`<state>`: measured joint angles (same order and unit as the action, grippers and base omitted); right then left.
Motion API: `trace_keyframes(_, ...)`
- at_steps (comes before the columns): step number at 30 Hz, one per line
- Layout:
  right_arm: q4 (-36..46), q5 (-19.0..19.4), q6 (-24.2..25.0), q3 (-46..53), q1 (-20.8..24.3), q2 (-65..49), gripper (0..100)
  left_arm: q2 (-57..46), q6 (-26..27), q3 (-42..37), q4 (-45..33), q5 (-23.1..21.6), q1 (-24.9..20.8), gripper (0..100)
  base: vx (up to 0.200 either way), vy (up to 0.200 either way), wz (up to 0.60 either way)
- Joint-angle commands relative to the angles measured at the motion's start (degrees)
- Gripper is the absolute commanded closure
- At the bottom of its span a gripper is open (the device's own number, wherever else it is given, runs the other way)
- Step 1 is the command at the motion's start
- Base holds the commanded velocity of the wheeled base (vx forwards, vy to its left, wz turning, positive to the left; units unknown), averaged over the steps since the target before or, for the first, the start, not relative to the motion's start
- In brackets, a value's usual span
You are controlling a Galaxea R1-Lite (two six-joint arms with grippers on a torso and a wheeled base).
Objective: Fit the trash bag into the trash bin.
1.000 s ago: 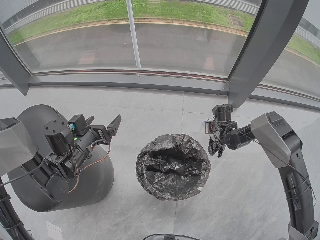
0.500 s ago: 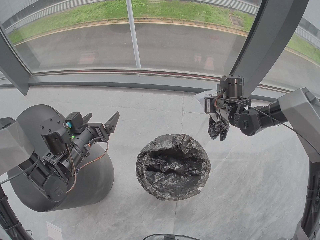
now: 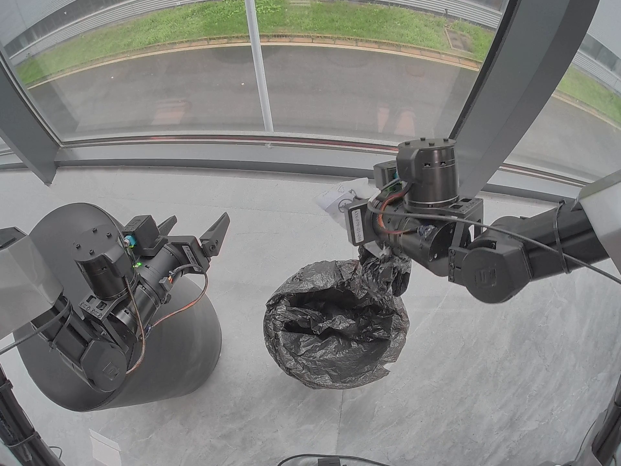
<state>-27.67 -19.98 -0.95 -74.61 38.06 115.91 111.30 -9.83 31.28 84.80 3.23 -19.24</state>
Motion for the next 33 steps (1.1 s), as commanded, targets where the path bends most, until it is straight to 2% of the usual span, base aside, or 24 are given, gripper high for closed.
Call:
trace_keyframes(1,-0.1,-0.32,0.07,3.42,4.66,0.11,100,-0.21,-0.02,-0.08,0.02,0.02,-0.01,0,0.0,0.0,0.0)
trace_keyframes(7,-0.36,-0.41,0.51,5.35,8.26,3.45,100,-0.12,-0.02,-0.08,0.02,0.02,-0.1,0,0.0,0.0,0.0)
trace_keyframes(11,-3.44,-0.5,0.34,6.4,9.58,6.61,100,-0.12,0.07,-0.17,0.02,0.02,-0.1,0,0.0,0.0,0.0)
trace_keyframes(22,-10.21,-1.9,0.16,10.8,9.75,12.15,100,0.23,0.07,-0.17,0.02,0.02,-0.1,0,0.0,0.0,0.0)
trace_keyframes(33,-11.0,-1.99,0.16,10.89,9.14,12.76,100,0.41,0.07,-0.08,0.02,0.02,-0.1,0,0.0,0.0,0.0)
